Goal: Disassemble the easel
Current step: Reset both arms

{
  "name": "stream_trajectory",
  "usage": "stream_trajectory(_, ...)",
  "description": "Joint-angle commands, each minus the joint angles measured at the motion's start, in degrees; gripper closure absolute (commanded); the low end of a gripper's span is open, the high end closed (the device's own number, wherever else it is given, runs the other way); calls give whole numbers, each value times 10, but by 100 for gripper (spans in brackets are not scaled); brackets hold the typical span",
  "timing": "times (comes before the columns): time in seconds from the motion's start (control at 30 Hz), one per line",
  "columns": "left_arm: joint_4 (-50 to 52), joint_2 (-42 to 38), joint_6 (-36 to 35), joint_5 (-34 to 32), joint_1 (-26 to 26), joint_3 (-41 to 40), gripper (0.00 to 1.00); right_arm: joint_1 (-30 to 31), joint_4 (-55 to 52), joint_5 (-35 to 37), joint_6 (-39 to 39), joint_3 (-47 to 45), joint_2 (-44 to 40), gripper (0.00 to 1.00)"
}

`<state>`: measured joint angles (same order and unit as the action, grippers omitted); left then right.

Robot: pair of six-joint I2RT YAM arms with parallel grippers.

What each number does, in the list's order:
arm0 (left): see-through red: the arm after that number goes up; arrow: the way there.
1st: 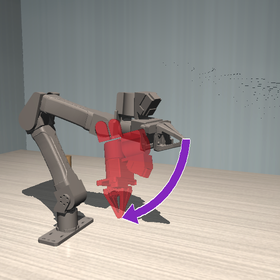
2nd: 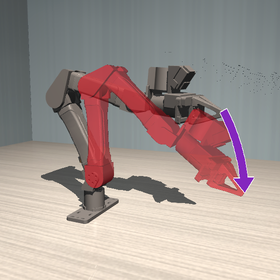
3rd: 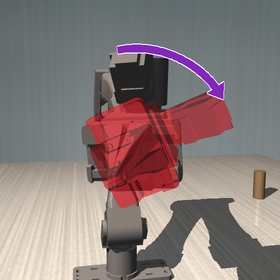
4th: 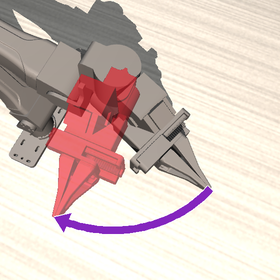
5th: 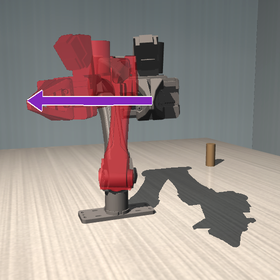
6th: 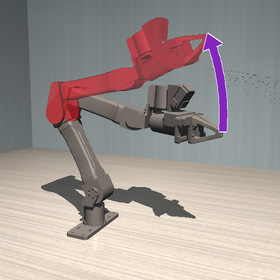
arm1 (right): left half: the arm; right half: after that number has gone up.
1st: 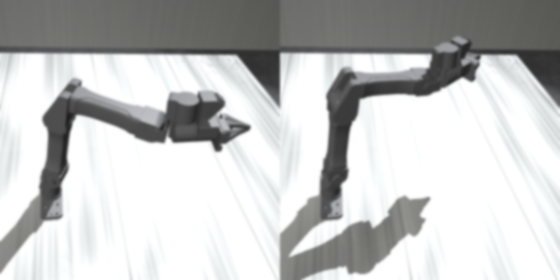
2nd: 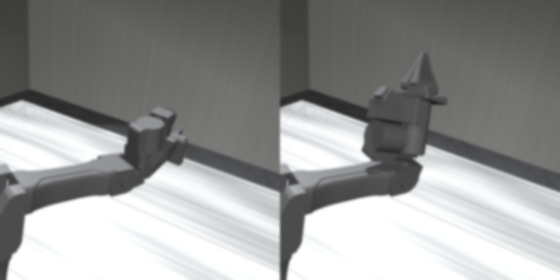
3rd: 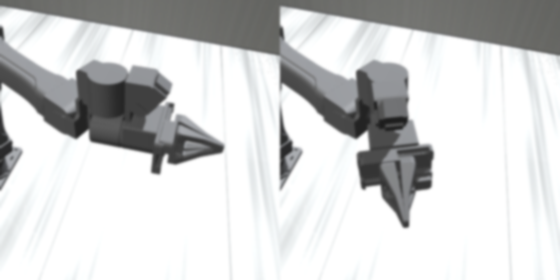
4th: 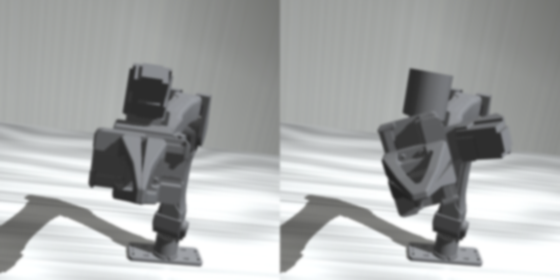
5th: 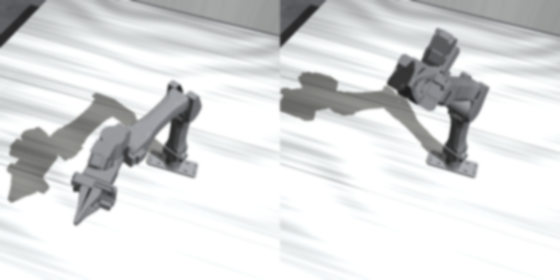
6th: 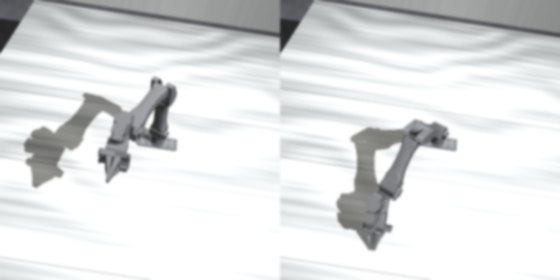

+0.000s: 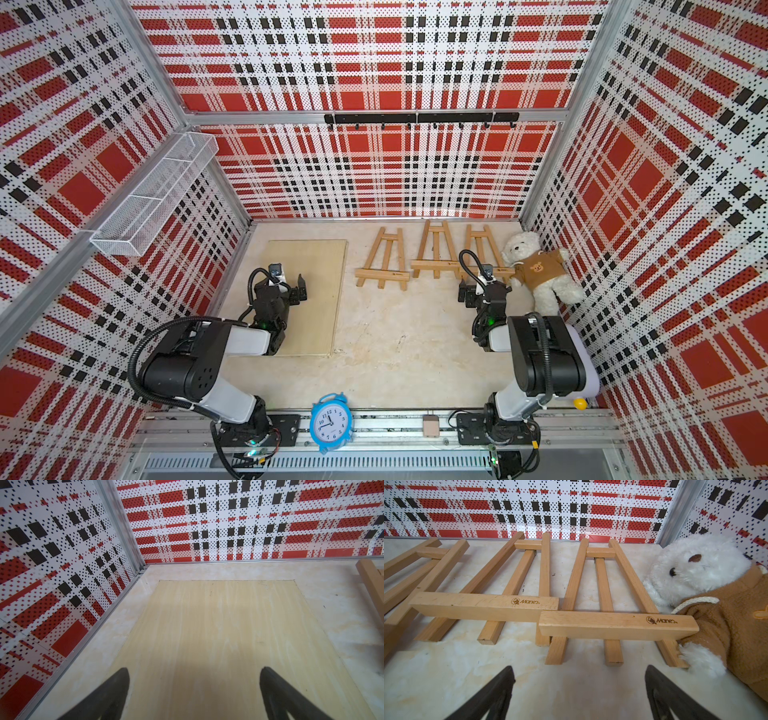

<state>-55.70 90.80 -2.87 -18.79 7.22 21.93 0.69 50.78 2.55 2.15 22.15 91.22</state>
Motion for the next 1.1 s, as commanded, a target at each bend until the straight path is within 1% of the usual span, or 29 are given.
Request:
stream_trajectory(0.0, -15, -1, -1, -2, 2, -1, 1, 3, 20, -12, 13, 9, 0, 0)
stream_trajectory(0.37, -13, 0, -1, -2, 2, 0, 1, 2, 17, -16, 12, 11, 0, 0)
stream_trajectory(0.53, 1, -1, 3, 19, -7, 6, 1, 2, 11, -17, 11, 14, 2, 0)
stream_trajectory(1.07, 1, -1, 4, 18, -6, 5, 1, 1, 18, -17, 11, 10, 0, 0)
